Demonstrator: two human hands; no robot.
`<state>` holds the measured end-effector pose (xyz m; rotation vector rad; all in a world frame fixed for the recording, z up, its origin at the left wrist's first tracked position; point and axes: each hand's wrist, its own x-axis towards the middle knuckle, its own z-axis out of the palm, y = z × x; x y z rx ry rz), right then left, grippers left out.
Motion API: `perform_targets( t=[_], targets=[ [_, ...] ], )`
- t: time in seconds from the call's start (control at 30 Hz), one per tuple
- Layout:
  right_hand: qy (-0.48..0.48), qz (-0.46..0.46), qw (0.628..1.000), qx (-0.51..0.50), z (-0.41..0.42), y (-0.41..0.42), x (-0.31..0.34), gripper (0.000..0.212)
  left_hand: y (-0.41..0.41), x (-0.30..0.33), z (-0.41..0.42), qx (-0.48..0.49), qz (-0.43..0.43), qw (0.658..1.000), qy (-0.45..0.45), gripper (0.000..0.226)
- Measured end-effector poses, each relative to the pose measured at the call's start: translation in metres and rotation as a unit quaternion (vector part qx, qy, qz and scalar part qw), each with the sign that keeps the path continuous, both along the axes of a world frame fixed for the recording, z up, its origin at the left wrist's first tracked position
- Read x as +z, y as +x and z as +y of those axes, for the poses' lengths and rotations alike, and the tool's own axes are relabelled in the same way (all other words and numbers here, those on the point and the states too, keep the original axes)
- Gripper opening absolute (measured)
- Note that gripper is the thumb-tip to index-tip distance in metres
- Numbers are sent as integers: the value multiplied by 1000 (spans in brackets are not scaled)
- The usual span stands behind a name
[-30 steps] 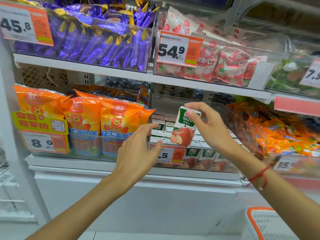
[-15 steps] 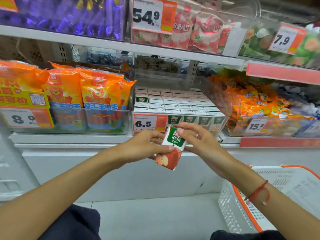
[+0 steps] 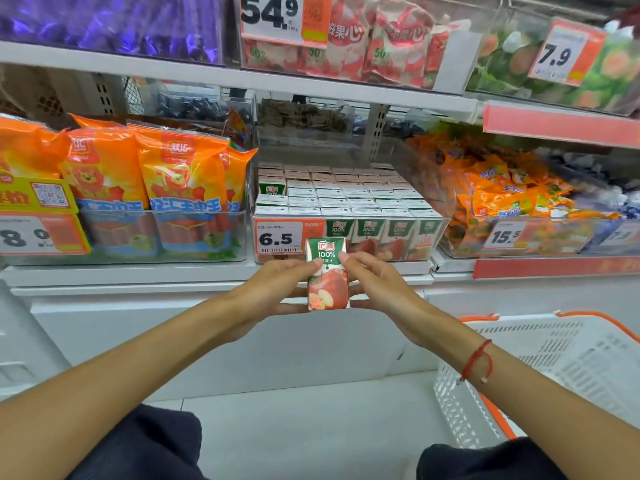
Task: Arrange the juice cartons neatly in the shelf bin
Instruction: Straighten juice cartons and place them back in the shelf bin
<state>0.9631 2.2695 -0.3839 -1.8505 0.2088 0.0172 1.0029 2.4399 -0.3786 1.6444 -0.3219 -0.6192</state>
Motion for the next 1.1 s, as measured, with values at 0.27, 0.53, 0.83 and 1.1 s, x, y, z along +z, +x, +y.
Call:
perform_targets(
  t=[0.27, 0.53, 0.83, 1.1],
  targets=[
    [-3, -14, 999, 35, -7, -1, 2, 31, 2, -1, -1, 33, -15, 999, -33, 33],
    [38, -9, 995, 87, -11, -11, 4, 50, 2, 1, 0, 55, 13, 995, -81, 32],
    [-60, -100, 993, 21, 6, -14, 4, 53, -4, 0, -9, 113, 6, 991, -68, 23],
    [42, -19, 998, 50, -7, -13, 7, 26, 7, 2, 2, 55, -33, 998, -28, 23]
  ],
)
